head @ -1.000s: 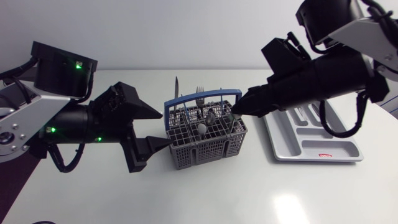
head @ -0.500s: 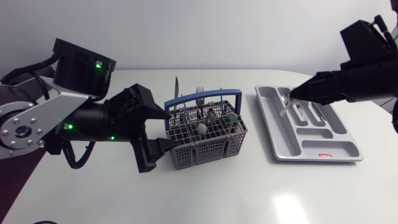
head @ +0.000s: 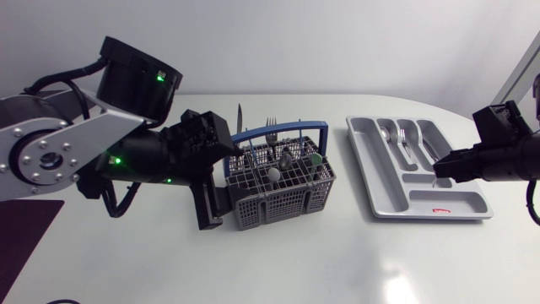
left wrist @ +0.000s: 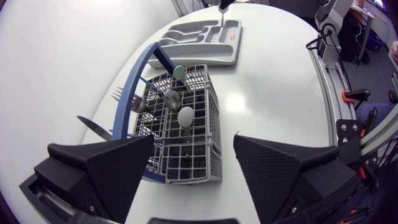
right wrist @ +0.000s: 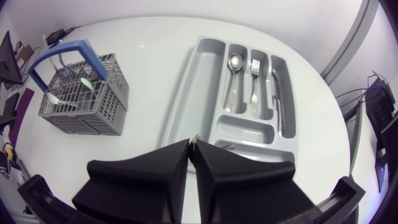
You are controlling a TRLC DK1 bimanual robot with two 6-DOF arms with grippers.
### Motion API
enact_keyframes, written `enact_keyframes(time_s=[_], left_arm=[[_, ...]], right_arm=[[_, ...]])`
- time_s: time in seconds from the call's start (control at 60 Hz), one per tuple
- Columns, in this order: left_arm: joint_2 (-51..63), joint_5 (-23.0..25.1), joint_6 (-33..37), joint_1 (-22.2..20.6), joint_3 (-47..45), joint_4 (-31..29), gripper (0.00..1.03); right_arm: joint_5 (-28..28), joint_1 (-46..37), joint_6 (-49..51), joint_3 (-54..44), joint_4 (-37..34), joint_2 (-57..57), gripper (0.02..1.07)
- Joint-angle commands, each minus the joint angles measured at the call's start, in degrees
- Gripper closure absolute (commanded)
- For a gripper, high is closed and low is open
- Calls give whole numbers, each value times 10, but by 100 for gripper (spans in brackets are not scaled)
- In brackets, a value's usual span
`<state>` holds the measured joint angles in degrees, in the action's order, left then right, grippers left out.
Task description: Unload the cutlery basket into the drawer organizer.
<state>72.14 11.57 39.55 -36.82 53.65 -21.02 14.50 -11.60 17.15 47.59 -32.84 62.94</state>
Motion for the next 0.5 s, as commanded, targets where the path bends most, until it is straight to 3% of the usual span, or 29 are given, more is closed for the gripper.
enact_keyframes(time_s=[0.0,0.2,0.483], left_arm=[[14,-2,21,-7,17,-5,14],[23,-7,30,-16,29,-17,14],[27,-22,29,-29,37,-27,14]], right_arm=[[-19,-11,19,-27,30,23,93],[-79,-20,23,-65,102,45,93],[-92,-66,36,-73,182,141,93]])
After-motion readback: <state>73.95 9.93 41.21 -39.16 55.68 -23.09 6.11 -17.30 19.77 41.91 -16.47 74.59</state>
